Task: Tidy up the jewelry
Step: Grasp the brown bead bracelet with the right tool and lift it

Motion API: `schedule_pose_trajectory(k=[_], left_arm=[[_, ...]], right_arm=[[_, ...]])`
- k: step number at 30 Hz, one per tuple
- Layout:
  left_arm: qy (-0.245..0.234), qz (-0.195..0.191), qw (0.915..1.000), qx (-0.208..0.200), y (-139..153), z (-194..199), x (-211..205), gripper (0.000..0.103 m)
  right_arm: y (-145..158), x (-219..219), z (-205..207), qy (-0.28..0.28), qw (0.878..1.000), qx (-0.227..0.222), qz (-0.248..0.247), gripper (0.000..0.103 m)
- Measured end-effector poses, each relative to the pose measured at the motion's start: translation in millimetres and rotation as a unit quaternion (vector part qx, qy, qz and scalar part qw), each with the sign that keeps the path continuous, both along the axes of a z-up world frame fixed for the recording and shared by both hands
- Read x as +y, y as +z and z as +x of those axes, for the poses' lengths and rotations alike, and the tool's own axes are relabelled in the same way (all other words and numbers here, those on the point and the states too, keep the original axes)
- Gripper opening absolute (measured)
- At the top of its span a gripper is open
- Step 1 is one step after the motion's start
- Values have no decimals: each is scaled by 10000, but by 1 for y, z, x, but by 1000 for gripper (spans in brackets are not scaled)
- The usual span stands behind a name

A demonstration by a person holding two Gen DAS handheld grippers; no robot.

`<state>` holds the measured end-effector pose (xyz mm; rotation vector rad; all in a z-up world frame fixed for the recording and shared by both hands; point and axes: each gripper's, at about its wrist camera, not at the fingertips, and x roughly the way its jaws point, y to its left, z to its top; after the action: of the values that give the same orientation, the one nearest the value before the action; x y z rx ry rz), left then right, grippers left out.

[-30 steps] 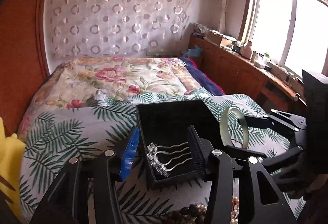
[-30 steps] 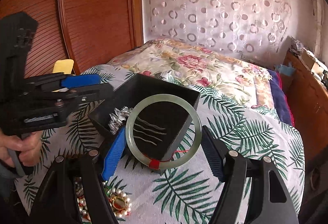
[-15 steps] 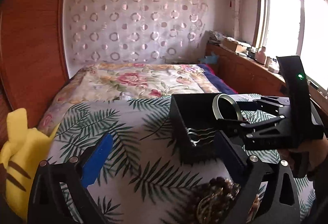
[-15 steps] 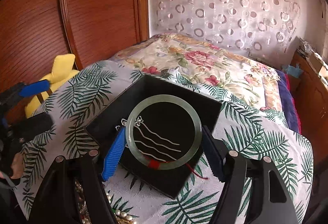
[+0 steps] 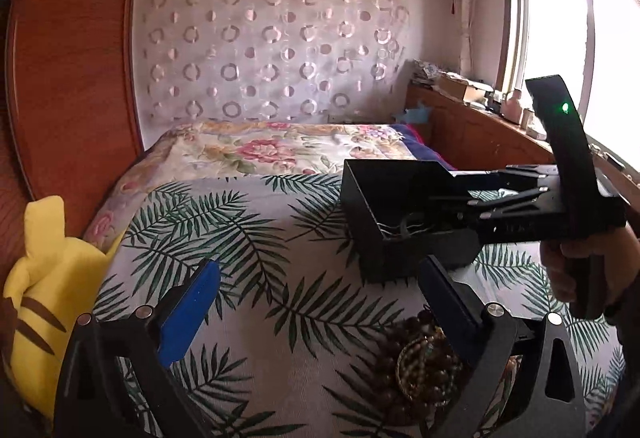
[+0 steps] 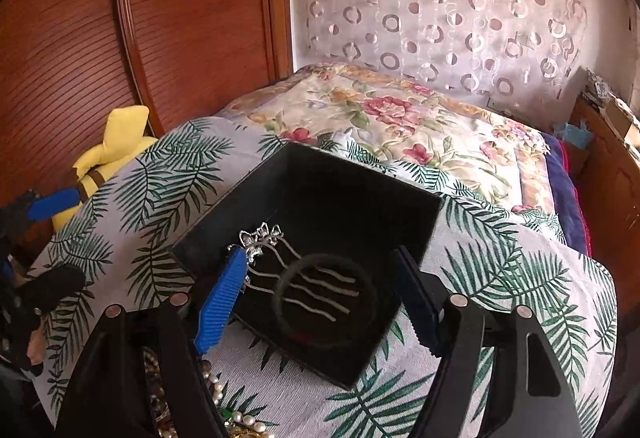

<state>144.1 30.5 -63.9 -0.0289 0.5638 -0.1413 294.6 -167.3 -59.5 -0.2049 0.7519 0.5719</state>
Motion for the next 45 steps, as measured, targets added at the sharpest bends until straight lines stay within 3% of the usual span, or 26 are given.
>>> schedule_pose_trajectory(k=[7, 14, 23, 31, 34, 35, 36, 45], left_arm=[[-207, 2, 9996, 196, -6, -19, -1, 95], [-410, -129, 9983, 401, -15, -37, -2, 95], [-255, -77, 9983, 523, -23, -51, 6, 95], [-193, -14, 9985, 507, -20, -59, 12, 95], [-176, -21, 9986, 498, -21, -60, 14, 95], [-169, -28, 9986, 495, -21, -61, 15, 95], [-159, -35, 9987, 490, -21, -62, 15, 95], [-126, -64, 9985, 522, -21, -64, 18, 95]], right_arm=[[14, -19, -42, 124, 9996, -94, 221, 77], [-3, -27, -82, 397, 9987, 176, 251, 59], [-21, 2, -84, 647, 9951, 611, 429, 47], [-38, 24, -79, 634, 9918, 1034, 409, 45], [-41, 29, -80, 685, 9904, 1125, 418, 33], [-40, 31, -81, 704, 9905, 1110, 395, 22], [-39, 32, -82, 712, 9911, 1054, 385, 17], [19, 21, -99, 898, 9912, 333, 917, 17]])
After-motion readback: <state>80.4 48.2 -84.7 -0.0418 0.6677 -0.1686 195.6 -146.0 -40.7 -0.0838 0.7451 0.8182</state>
